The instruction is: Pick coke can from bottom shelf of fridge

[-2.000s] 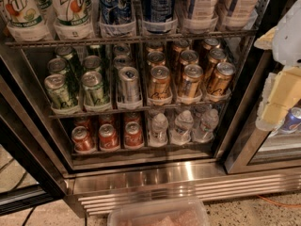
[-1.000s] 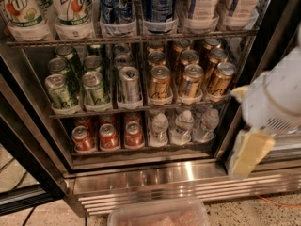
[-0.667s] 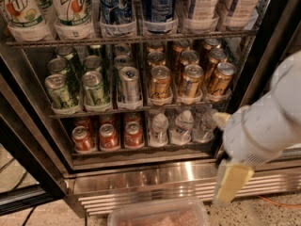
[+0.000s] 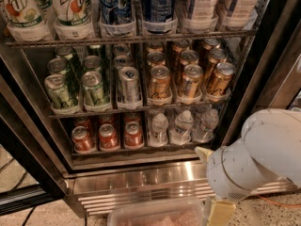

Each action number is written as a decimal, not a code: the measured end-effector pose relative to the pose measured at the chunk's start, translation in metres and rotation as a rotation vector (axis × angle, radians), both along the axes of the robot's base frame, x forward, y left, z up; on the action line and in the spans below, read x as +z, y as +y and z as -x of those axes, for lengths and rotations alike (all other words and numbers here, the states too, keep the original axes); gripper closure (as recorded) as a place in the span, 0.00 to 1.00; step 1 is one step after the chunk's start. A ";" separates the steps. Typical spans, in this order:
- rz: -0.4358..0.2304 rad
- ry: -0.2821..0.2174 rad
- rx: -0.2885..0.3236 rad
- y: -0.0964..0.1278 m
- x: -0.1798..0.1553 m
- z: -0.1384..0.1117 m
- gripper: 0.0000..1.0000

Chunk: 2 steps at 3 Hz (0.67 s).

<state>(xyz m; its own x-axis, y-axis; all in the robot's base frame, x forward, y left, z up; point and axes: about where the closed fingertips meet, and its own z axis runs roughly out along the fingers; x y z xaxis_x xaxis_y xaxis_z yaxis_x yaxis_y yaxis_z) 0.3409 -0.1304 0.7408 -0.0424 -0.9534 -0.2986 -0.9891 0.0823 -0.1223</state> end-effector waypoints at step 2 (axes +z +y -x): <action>-0.177 0.017 -0.123 0.026 -0.077 0.017 0.00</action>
Offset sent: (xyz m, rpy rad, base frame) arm 0.0444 0.0401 -0.1263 0.3582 -0.2619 -0.3250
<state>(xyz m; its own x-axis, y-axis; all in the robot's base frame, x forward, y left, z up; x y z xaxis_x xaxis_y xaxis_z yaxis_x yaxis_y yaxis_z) 0.3241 -0.1039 0.6640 -0.1620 -0.8733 -0.4594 -0.9720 0.2216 -0.0784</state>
